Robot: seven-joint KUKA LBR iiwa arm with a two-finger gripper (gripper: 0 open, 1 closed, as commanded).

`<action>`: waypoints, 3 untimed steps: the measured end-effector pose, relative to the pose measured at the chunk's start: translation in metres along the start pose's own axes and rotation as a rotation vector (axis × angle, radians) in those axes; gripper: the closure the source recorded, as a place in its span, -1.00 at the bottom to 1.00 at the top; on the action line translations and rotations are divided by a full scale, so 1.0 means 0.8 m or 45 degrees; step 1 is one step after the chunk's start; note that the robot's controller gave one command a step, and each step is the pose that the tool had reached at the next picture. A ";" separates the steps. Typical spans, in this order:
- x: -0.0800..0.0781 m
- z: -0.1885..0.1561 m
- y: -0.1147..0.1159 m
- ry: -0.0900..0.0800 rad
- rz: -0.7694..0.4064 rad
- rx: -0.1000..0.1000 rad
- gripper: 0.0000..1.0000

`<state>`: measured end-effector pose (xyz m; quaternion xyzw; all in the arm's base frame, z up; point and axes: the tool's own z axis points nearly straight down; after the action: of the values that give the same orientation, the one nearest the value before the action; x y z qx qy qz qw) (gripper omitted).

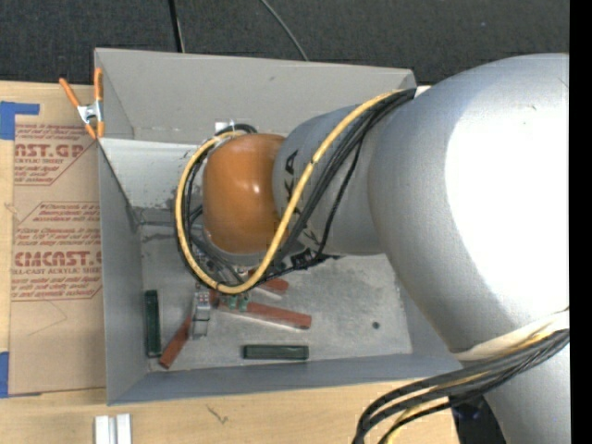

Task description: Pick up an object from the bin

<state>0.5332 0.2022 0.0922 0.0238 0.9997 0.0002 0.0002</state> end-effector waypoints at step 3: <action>0.007 0.027 -0.091 0.000 -0.534 -0.001 1.00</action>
Offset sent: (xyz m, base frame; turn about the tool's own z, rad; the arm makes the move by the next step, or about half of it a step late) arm -0.0096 -0.0730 -0.0218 -0.4205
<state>0.5239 0.1296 0.0703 -0.1848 0.9828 0.0006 0.0004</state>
